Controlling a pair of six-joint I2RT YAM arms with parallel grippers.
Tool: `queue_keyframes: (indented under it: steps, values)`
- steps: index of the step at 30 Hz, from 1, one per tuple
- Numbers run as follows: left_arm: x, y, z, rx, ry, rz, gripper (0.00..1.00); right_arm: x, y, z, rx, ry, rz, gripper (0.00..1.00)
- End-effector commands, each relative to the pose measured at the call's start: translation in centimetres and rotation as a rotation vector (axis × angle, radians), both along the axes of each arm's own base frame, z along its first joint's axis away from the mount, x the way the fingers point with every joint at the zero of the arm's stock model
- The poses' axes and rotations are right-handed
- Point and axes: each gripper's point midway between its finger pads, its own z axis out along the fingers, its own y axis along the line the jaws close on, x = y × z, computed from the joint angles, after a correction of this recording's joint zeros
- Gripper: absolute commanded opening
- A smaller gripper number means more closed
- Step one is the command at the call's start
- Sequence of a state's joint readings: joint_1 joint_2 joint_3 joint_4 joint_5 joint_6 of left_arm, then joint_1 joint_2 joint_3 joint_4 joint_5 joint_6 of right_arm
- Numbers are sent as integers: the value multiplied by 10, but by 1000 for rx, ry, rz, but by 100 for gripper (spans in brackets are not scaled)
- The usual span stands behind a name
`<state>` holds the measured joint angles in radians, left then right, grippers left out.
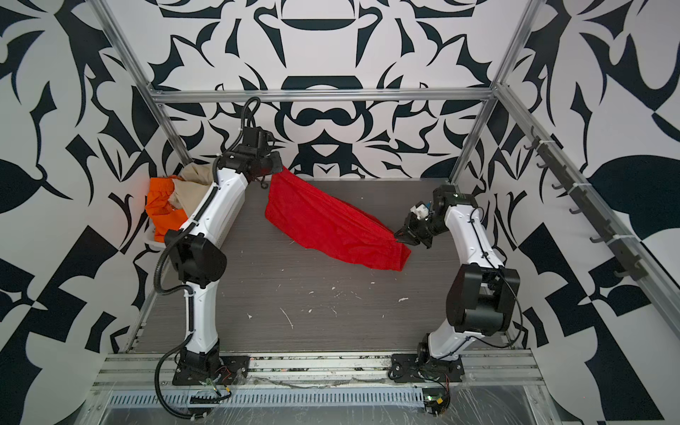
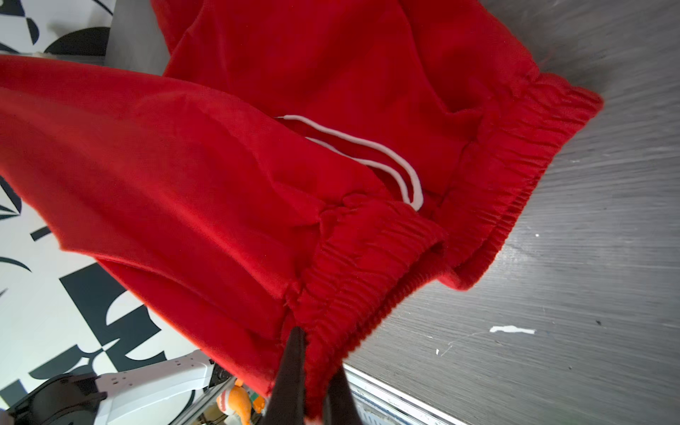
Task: Fold and stack the shorts
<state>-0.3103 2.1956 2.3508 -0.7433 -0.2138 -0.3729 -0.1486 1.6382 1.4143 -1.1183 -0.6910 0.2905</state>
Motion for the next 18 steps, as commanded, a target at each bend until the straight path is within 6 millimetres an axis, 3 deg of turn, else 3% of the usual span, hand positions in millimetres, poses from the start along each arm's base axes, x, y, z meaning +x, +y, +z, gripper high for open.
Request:
queue_keyframes:
  steps: [1, 6, 10, 12, 14, 18]
  values:
    - [29, 14, -3, 28, -60, 69, 0, -3, -18, -20, -36, 70, -32, 0]
    - [54, -24, -50, 6, -44, 6, 6, 8, -30, -47, -33, 122, -66, 3]
    - [64, -51, -80, -1, -29, -47, 40, 23, -52, -49, -106, 81, -124, 39]
    - [61, -54, -75, -11, -25, -58, 50, 28, -60, -37, -162, 31, -136, 50]
    - [54, -51, -62, -15, -32, -58, 59, 32, -71, -19, -233, -31, -160, 55]
    - [21, -45, -49, -31, -20, -76, 59, 27, -81, 18, -355, -160, -207, 56]
